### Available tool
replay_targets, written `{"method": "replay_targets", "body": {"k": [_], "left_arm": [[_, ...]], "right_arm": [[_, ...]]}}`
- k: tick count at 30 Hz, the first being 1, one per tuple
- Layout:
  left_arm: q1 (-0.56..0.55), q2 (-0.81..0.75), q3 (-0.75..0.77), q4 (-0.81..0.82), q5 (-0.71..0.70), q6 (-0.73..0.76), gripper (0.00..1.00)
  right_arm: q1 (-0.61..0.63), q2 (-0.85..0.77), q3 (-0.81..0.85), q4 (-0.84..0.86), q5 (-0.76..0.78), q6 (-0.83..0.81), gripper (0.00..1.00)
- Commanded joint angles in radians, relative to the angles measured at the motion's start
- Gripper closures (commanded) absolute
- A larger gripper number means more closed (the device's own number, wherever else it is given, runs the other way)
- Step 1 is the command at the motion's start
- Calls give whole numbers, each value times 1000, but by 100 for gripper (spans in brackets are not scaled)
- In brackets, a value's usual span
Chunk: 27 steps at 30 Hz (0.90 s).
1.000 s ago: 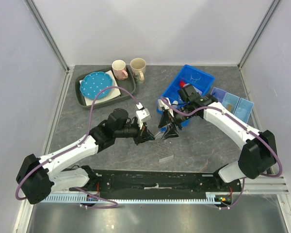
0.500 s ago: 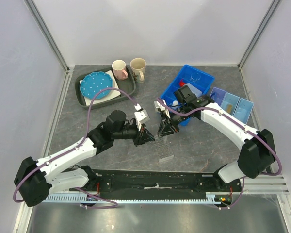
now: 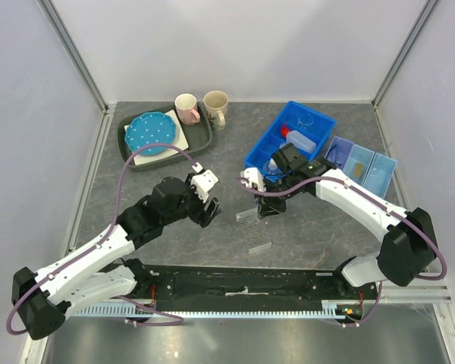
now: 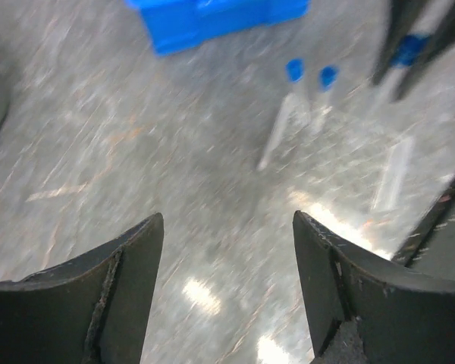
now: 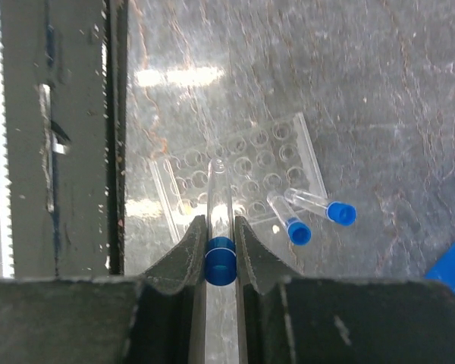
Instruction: Organize the chemistry lab equipment
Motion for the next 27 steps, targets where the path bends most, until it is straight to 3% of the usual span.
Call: {"method": "replay_targets", "body": {"k": [1,8,27], "left_arm": [[1,20,1,-173,-296,135,25],[1,32,-10,-171,-367,120,21],[1,3,-26,-178,-410,119,20]], "right_arm": [[68,-37,-34,25,201,-1,94],[114,-14,-57,51,354,28,93],[149,60,-43,21,429,26,92]]}}
